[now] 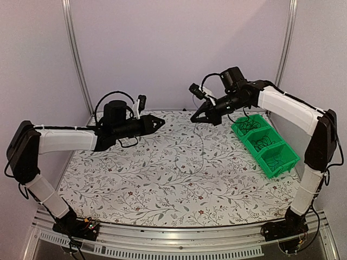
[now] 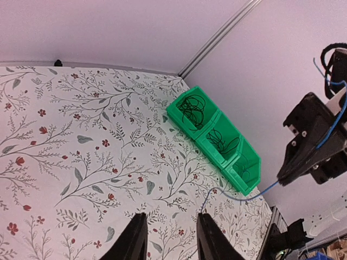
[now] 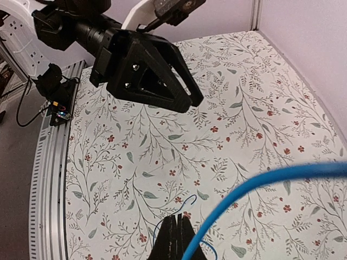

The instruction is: Untangle the cables

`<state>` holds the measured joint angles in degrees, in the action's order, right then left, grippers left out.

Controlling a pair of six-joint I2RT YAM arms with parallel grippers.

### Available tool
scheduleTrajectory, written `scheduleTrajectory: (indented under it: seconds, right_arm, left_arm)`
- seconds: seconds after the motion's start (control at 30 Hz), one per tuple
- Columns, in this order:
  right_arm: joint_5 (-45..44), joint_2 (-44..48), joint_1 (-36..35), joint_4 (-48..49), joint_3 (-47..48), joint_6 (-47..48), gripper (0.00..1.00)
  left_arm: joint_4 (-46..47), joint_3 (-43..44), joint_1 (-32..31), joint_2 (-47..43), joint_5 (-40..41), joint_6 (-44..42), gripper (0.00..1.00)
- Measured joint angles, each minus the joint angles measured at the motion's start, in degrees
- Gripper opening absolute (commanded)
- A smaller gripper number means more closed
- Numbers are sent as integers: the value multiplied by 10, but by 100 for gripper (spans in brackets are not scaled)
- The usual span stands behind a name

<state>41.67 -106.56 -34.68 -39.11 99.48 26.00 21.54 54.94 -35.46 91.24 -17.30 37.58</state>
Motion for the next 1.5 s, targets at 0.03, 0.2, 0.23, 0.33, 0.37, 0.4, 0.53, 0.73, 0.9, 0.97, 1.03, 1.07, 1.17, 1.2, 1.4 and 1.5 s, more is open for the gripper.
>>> scheduleTrajectory:
  seconds: [0.03, 0.2, 0.23, 0.33, 0.37, 0.4, 0.53, 0.73, 0.9, 0.97, 1.03, 1.07, 1.17, 1.2, 1.4, 1.5]
  right_arm:
    - [-5, 19, 14, -12, 0, 11, 0]
    - [-25, 84, 101, -88, 18, 59, 0]
    - [-28, 90, 119, -100, 22, 66, 0]
    - [-42, 117, 184, -139, 22, 94, 0]
    - [-48, 127, 205, -148, 22, 101, 0]
    - [-53, 140, 233, -159, 21, 110, 0]
    - [-73, 193, 327, -183, 21, 136, 0]
    - [-97, 256, 431, -208, 21, 176, 0]
    - [-104, 268, 464, -218, 1, 199, 0]
    - [-110, 269, 471, -221, -24, 207, 0]
    - [-115, 273, 475, -223, -48, 214, 0]
    - [-118, 275, 476, -223, -58, 215, 0]
    - [-130, 290, 479, -218, -98, 223, 0]
    - [-135, 297, 479, -214, -115, 226, 0]
    - [-164, 311, 482, -181, -215, 239, 0]
    - [-175, 306, 483, -170, -256, 244, 0]
  left_arm:
    - [0, 0, 0, 2, 1, -1, 30]
    - [-3, 1, 0, 28, 2, -1, 30]
    - [-5, 2, 0, 34, 2, -1, 30]
    - [-19, 14, 0, 58, 1, -7, 30]
    - [-26, 21, 0, 66, 1, -9, 30]
    - [-30, 27, 0, 74, 1, -10, 30]
    - [-37, 50, 1, 96, -2, -15, 29]
    - [-38, 74, 3, 121, -14, -17, 29]
    - [-39, 79, 5, 139, -22, -19, 29]
    - [-39, 79, 7, 143, -27, -19, 29]
    - [-39, 79, 8, 145, -29, -18, 29]
    - [-38, 79, 9, 146, -31, -18, 29]
    - [-38, 79, 9, 150, -36, -13, 29]
    - [-37, 79, 9, 152, -38, -10, 28]
    - [-37, 79, 10, 159, -47, 1, 28]
    - [-35, 79, 10, 159, -47, 3, 28]
